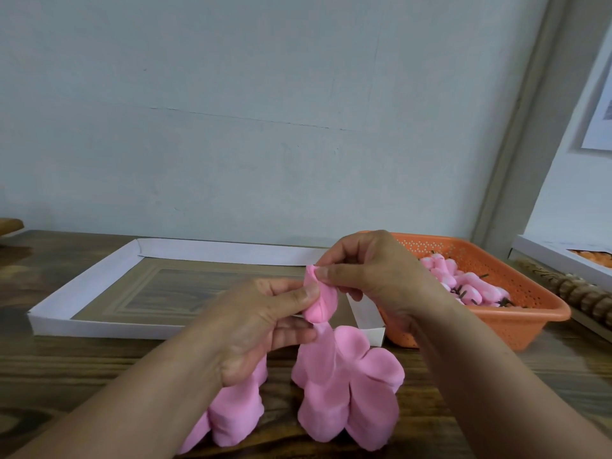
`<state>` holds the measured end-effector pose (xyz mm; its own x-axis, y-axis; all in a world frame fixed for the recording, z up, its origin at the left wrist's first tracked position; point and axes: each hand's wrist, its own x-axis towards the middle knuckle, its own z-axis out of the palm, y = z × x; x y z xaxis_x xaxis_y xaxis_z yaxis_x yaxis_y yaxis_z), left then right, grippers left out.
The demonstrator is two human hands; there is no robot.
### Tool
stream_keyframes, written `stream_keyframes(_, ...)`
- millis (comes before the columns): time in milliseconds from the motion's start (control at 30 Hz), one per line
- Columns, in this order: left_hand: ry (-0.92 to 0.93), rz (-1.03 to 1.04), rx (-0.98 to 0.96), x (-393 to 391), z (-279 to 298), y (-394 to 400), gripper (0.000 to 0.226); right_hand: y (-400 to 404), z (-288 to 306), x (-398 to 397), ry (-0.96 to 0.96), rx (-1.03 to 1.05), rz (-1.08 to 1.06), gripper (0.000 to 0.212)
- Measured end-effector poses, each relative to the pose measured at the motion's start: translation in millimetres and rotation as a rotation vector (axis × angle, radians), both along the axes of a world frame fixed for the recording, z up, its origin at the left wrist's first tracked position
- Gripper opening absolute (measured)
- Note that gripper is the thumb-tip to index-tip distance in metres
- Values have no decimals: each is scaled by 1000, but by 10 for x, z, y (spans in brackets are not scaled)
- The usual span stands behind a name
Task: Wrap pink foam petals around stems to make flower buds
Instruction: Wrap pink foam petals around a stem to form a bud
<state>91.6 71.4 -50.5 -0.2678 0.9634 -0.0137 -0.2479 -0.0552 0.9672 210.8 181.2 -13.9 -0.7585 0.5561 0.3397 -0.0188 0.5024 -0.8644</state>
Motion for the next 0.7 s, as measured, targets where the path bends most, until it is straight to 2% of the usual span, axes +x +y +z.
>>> stream_keyframes(333, -8, 70, -45, -7, 0, 21, 16, 25, -53, -42, -21, 18, -23, 11)
stream_keyframes(467, -31, 92, -26, -17, 25, 16, 29, 30, -72, -63, 36, -69, -8, 6)
stream_keyframes(567, -64, 121, 7, -45, 51, 22, 26, 58, -79, -67, 97, -195, 14, 11)
stream_keyframes(700, -94, 136, 31, -88, 61, 32, 17, 80, -92, -69, 115, -239, 41, 15)
